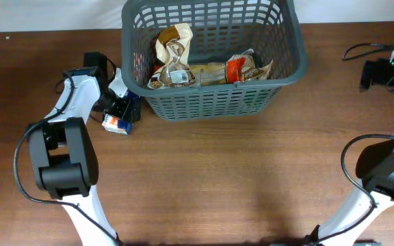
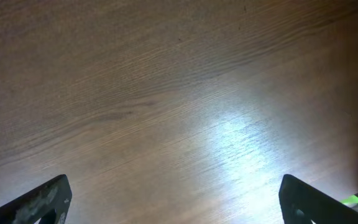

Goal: Pack container
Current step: 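Lower the left gripper onto the Kleenex tissue pack and grasp it, then lift the tissue pack and carry it over the basket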

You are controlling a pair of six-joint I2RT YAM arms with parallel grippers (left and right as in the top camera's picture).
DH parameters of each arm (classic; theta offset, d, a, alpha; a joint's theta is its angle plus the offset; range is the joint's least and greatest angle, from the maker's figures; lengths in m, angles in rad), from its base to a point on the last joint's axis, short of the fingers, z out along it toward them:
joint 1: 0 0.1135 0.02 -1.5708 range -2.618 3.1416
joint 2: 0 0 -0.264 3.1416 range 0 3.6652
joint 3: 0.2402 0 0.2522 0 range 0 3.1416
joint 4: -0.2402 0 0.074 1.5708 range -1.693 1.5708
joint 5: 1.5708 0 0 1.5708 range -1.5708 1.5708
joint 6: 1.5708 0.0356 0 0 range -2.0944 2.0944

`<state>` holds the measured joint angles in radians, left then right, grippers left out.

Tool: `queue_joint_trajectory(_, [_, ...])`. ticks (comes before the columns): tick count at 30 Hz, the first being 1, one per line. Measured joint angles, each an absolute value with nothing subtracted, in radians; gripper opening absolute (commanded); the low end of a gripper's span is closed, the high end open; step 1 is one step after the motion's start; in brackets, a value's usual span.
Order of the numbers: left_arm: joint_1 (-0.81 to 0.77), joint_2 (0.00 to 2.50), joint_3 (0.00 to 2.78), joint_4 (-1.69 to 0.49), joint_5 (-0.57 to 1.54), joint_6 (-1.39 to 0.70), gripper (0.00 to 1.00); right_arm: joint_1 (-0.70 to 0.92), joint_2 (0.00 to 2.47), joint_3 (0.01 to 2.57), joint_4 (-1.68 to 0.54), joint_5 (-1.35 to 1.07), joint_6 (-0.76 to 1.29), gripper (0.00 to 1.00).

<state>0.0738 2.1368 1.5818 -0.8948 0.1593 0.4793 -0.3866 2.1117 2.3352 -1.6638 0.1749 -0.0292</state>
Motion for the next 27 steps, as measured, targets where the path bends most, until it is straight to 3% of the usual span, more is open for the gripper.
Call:
queue_joint_trajectory(2, [0.074, 2.137, 1.582, -0.895, 0.159, 0.480, 0.97, -0.387, 2.112, 2.335, -1.664, 0.175, -0.030, 0.99])
queue_joint_trajectory(6, [0.074, 2.137, 1.582, -0.893, 0.158, 0.482, 0.35, -0.387, 2.112, 2.335, -1.664, 0.175, -0.029, 0.99])
queue_joint_trajectory(8, [0.074, 2.137, 1.582, -0.892, 0.157, 0.483, 0.17, -0.387, 2.112, 2.335, -1.664, 0.175, -0.029, 0.99])
queue_joint_trajectory(9, [0.074, 2.137, 1.582, -0.892, 0.158, 0.483, 0.03, -0.387, 2.112, 2.335, -1.664, 0.175, -0.030, 0.99])
queue_joint_trajectory(16, [0.074, 2.134, 1.590, -0.892, 0.153, 0.476, 0.02, -0.387, 2.112, 2.335, -1.664, 0.175, -0.030, 0.99])
queue_joint_trajectory(21, [0.097, 2.134, 1.595, -0.852, 0.126, 0.327, 0.02, -0.387, 2.112, 2.335, -1.664, 0.175, -0.029, 0.99])
queue_joint_trajectory(27, [0.319, 2.138, 1.634, -0.844, 0.198, 0.080, 0.02, -0.387, 2.112, 2.335, -1.664, 0.175, -0.030, 0.99])
